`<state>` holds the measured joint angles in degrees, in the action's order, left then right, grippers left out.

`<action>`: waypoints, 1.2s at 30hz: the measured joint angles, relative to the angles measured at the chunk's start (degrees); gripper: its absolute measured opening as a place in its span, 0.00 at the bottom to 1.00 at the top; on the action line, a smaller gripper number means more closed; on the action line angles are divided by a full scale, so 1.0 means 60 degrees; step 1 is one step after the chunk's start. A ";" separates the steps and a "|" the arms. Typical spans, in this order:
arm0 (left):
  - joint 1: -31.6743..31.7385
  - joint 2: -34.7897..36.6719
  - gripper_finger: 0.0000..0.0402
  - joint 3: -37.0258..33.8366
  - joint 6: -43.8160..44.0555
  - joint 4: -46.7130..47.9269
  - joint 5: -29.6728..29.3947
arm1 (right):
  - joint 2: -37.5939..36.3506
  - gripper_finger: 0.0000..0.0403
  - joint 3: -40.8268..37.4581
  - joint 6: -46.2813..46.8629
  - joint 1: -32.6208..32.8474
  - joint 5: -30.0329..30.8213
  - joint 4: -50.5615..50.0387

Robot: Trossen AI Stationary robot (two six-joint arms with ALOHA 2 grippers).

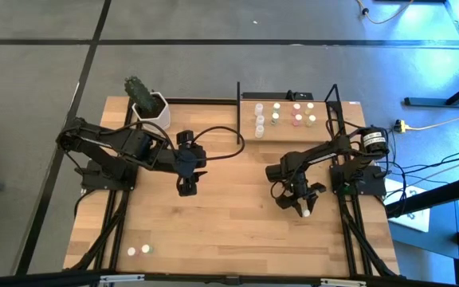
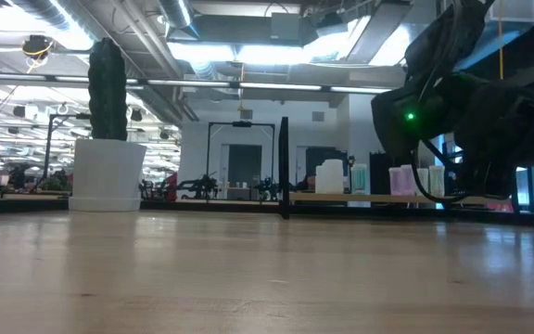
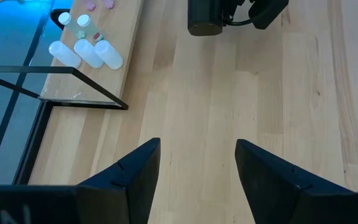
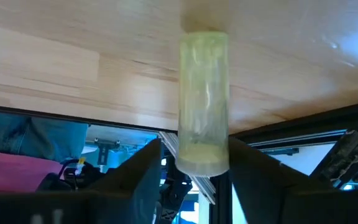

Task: Pick and place medicine bottles onto shelf by color
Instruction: Put the yellow pill bottle on the shelf aligned with the other yellow pill bottles

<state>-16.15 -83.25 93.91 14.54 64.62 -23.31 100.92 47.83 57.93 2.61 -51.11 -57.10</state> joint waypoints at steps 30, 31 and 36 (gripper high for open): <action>-0.0001 0.0002 0.50 0.0000 0.0002 0.0000 0.0001 | -0.3999 0.63 0.1235 0.2290 0.0807 0.6947 -0.0714; 0.0000 0.0000 0.50 0.0000 0.0000 0.0002 0.0000 | -0.4268 0.62 0.1303 0.2298 0.1163 0.7389 -0.0695; -0.0001 -0.0001 0.50 0.0000 0.0002 0.0000 0.0003 | -0.5227 0.62 0.1468 0.2047 0.3160 0.9255 -0.0019</action>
<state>-16.16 -83.26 93.91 14.55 64.62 -23.29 69.56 56.64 70.22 21.57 4.42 -57.21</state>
